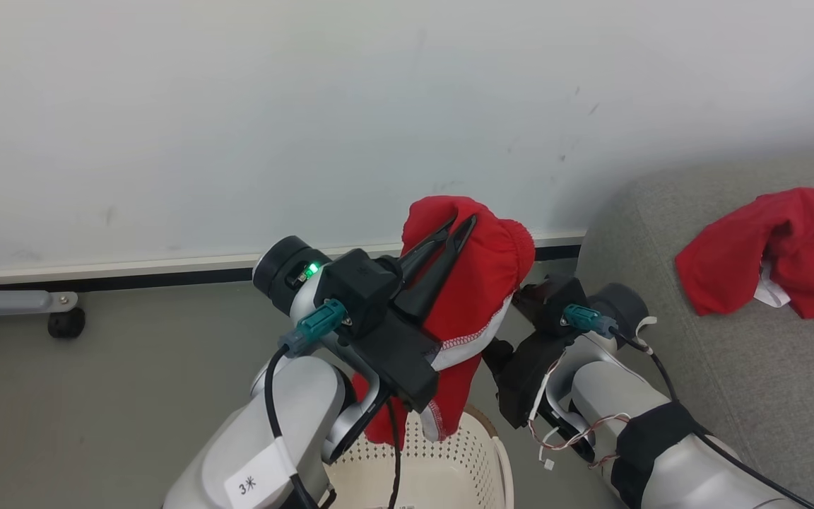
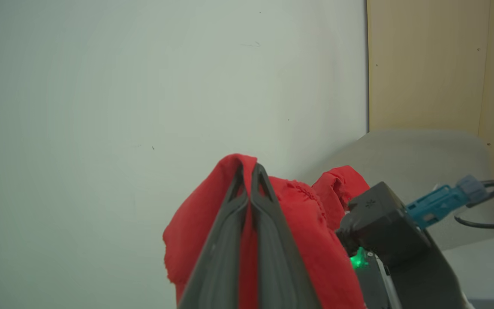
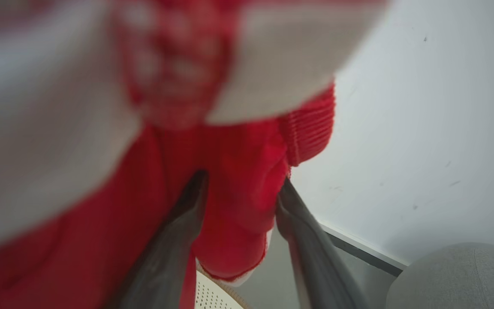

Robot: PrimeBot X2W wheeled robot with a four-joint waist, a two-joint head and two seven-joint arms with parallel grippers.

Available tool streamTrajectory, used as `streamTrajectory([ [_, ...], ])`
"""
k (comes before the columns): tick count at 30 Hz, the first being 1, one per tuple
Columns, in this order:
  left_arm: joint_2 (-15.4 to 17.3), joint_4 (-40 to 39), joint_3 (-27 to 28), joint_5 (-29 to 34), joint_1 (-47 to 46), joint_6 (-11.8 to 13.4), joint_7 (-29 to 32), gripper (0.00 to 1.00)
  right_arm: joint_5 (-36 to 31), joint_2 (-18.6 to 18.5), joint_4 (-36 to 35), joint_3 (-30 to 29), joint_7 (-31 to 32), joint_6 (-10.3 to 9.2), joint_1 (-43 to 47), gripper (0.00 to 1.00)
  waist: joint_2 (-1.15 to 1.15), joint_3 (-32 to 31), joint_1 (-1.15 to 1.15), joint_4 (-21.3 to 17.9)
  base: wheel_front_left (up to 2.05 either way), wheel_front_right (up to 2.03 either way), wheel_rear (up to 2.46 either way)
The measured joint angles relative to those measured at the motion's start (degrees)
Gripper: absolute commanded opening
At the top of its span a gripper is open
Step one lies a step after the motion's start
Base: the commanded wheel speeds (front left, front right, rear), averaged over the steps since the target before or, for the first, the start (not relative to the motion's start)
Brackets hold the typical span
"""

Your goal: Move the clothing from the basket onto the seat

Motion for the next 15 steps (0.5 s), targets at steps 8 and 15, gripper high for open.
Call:
streamTrajectory([
  [8, 0.08, 0.86, 1.23, -0.90, 0.21, 0.64, 0.07, 0.00, 2.35, 0.00, 1.25, 2.00, 0.01, 0.04, -0.87, 0.00, 0.00, 0.40, 0.00, -0.28, 0.00, 0.00, 0.00],
  [15, 1.34, 3.28, 3.64, -3.03, 2.64, 1.59, 0.04, 0.05, 3.91, -0.53, 1.53, 1.68, 0.00, 0.04, -2.19, 0.00, 0.00, 0.80, 0.00, -1.86, 0.00, 0.00, 0.00],
])
